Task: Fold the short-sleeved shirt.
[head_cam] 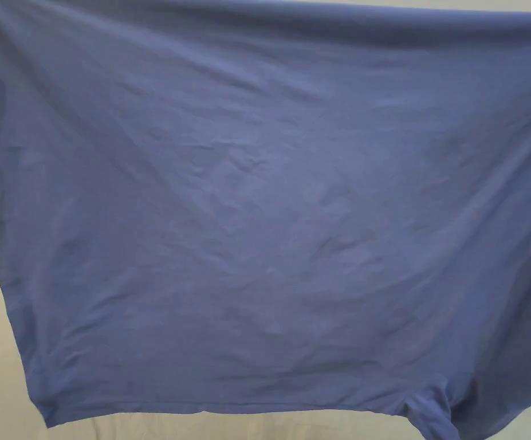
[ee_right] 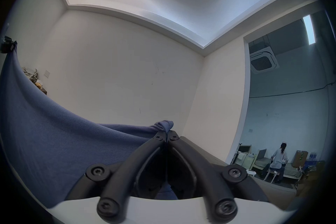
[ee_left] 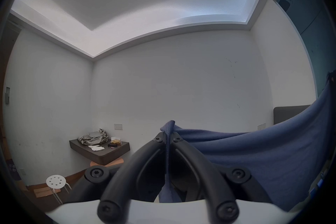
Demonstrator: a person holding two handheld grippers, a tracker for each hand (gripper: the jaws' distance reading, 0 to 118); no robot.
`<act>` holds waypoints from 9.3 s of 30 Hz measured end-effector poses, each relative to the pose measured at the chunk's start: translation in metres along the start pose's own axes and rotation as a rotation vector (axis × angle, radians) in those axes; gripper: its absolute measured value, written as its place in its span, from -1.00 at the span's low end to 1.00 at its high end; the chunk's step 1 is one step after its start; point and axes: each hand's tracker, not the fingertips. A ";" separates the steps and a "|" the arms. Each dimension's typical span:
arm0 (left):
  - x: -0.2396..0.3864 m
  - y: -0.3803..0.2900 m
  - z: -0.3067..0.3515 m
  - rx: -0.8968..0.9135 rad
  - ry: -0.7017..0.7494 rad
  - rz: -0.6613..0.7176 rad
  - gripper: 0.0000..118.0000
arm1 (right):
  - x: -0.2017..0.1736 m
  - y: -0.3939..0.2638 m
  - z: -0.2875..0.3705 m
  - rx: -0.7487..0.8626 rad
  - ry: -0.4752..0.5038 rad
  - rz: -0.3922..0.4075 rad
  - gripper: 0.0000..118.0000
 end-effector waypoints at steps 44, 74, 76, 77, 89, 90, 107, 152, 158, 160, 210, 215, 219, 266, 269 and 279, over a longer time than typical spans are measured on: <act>0.046 -0.291 -0.144 -0.458 0.017 -0.094 -1.00 | -0.202 -0.270 -0.173 -0.452 0.247 0.092 -0.98; -0.026 -0.487 0.226 -1.232 -0.274 -0.406 -1.00 | -0.134 -0.432 0.210 -1.248 0.562 0.024 -0.98; -0.024 -0.488 0.230 -1.268 -0.298 -0.388 -1.00 | -0.131 -0.434 0.211 -1.286 0.573 0.013 -0.98; -0.023 -0.489 0.231 -1.271 -0.302 -0.390 -1.00 | -0.131 -0.437 0.211 -1.298 0.577 0.006 -0.98; -0.004 -0.433 0.174 -1.077 -0.331 -0.139 0.79 | -0.132 -0.376 0.152 -1.049 0.484 0.028 0.86; 0.000 -0.418 0.164 -1.001 -0.333 -0.135 0.84 | -0.132 -0.356 0.144 -0.982 0.460 0.016 0.86; 0.115 -0.180 0.125 -0.081 -0.106 -0.014 -0.23 | -0.211 -0.111 0.140 -0.096 0.310 -0.020 -0.27; 0.114 -0.578 -0.161 -1.037 -0.198 -0.072 -0.79 | -0.218 -0.363 -0.025 -0.721 0.312 0.038 -0.97; 0.110 -0.539 -0.128 -0.946 -0.213 -0.182 -0.98 | -0.219 -0.377 -0.062 -0.786 0.367 -0.037 -0.89; 0.102 -0.521 -0.118 -0.893 -0.211 -0.192 -0.98 | -0.217 -0.386 -0.076 -0.841 0.390 -0.068 0.01; -0.021 -0.153 0.092 -0.168 0.005 -0.113 -0.98 | -0.086 -0.120 0.070 -0.186 0.177 -0.002 -0.89; -0.027 -0.114 0.104 -0.085 0.019 -0.119 -0.98 | -0.064 -0.079 0.075 -0.104 0.128 -0.021 -0.89; -0.031 -0.090 0.102 -0.039 0.033 -0.115 -0.98 | -0.052 -0.052 0.071 -0.054 0.105 -0.050 -0.89; 0.056 -0.150 -0.286 -0.307 -0.016 -0.145 -0.98 | -0.180 -0.117 -0.285 -0.230 0.089 0.092 -0.89; 0.059 -0.190 -0.278 -0.357 -0.035 -0.151 -0.98 | -0.190 -0.160 -0.277 -0.288 0.133 0.068 -0.89; 0.045 -0.334 -0.174 -0.536 -0.083 -0.128 -0.98 | -0.202 -0.294 -0.153 -0.494 0.365 -0.089 -0.89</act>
